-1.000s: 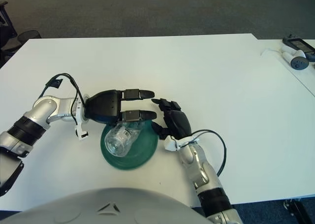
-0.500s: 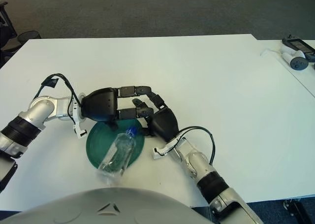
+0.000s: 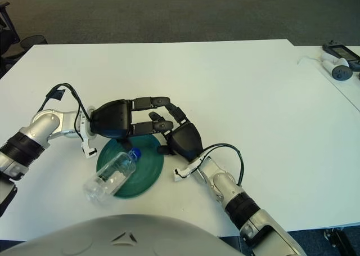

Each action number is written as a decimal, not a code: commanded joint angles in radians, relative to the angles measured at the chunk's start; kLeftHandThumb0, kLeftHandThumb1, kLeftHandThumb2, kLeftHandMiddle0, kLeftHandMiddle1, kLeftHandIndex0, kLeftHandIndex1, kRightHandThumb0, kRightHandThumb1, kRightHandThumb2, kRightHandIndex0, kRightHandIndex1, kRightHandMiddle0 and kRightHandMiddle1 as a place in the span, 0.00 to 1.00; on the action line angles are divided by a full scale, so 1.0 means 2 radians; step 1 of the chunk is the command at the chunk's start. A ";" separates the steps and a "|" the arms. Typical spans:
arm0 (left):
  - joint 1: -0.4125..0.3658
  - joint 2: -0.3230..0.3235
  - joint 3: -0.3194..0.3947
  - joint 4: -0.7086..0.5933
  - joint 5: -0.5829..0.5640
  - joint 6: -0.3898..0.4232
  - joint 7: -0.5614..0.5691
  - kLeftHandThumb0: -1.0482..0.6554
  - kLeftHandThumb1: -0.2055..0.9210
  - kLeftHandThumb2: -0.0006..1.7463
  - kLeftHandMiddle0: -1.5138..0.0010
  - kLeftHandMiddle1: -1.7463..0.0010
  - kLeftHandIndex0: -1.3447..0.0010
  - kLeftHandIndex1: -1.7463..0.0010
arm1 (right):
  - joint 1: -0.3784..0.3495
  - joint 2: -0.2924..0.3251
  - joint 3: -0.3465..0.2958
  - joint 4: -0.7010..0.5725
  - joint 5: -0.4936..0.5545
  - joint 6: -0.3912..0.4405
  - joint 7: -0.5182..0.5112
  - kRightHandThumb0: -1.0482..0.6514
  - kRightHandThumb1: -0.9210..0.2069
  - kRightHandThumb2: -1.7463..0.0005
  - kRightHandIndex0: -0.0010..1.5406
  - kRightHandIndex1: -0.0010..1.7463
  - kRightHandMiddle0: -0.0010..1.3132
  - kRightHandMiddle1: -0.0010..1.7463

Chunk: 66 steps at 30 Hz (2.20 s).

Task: Put the bottle into the plate.

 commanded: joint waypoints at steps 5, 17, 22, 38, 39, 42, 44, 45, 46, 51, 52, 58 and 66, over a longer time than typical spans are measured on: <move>-0.037 0.007 0.011 0.011 -0.022 -0.018 -0.005 0.01 1.00 0.62 1.00 1.00 1.00 1.00 | 0.034 -0.024 0.035 0.066 -0.015 0.016 0.035 0.26 0.00 0.40 0.03 0.13 0.00 0.22; -0.043 0.011 0.017 0.000 -0.013 -0.008 -0.001 0.01 1.00 0.63 0.99 0.99 1.00 1.00 | 0.034 -0.027 0.040 0.064 -0.012 0.018 0.033 0.26 0.00 0.40 0.03 0.13 0.00 0.22; -0.041 0.008 0.022 0.002 -0.019 -0.004 0.000 0.02 1.00 0.63 0.99 1.00 1.00 1.00 | 0.034 -0.030 0.040 0.063 -0.011 0.018 0.033 0.26 0.00 0.40 0.03 0.13 0.00 0.22; -0.064 -0.011 0.060 0.073 -0.159 -0.022 -0.048 0.06 1.00 0.61 1.00 1.00 1.00 1.00 | 0.034 -0.031 0.042 0.063 -0.009 0.019 0.032 0.26 0.00 0.40 0.04 0.12 0.00 0.22; -0.063 -0.016 0.061 0.085 -0.185 -0.028 -0.055 0.07 1.00 0.60 1.00 1.00 1.00 1.00 | 0.034 -0.031 0.042 0.063 -0.009 0.019 0.032 0.26 0.00 0.40 0.04 0.12 0.00 0.22; -0.061 -0.023 0.066 0.101 -0.230 -0.037 -0.077 0.07 1.00 0.58 1.00 1.00 1.00 1.00 | 0.033 -0.031 0.043 0.063 -0.008 0.020 0.032 0.26 0.00 0.40 0.04 0.12 0.00 0.22; -0.059 -0.026 0.070 0.106 -0.254 -0.039 -0.092 0.08 1.00 0.57 1.00 1.00 0.99 1.00 | 0.033 -0.031 0.043 0.063 -0.008 0.020 0.032 0.26 0.00 0.40 0.04 0.12 0.00 0.22; -0.057 -0.028 0.074 0.109 -0.272 -0.041 -0.099 0.08 1.00 0.57 1.00 1.00 0.99 1.00 | 0.033 -0.031 0.044 0.063 -0.007 0.020 0.032 0.26 0.00 0.40 0.04 0.12 0.00 0.22; -0.055 -0.031 0.077 0.112 -0.286 -0.043 -0.106 0.08 1.00 0.57 1.00 1.00 0.98 0.99 | 0.033 -0.031 0.044 0.063 -0.007 0.021 0.031 0.26 0.00 0.40 0.04 0.12 0.00 0.22; -0.049 -0.043 0.095 0.135 -0.329 -0.062 -0.123 0.09 1.00 0.54 1.00 1.00 1.00 0.90 | 0.033 -0.032 0.046 0.063 -0.006 0.022 0.031 0.26 0.00 0.40 0.04 0.12 0.00 0.22; -0.048 -0.045 0.099 0.140 -0.332 -0.066 -0.123 0.09 1.00 0.53 1.00 1.00 1.00 0.88 | 0.033 -0.032 0.046 0.064 -0.006 0.022 0.030 0.26 0.00 0.40 0.04 0.12 0.00 0.22; -0.047 -0.059 0.133 0.159 -0.307 -0.072 -0.101 0.09 1.00 0.50 1.00 1.00 1.00 0.83 | 0.099 0.202 -0.231 0.135 0.568 0.021 0.266 0.43 0.35 0.30 0.47 0.64 0.46 0.68; -0.063 -0.064 0.155 0.184 -0.358 -0.091 -0.093 0.09 1.00 0.46 0.97 0.99 1.00 0.79 | 0.104 0.230 -0.270 0.141 0.662 0.019 0.320 0.58 0.63 0.20 0.79 0.98 0.77 0.99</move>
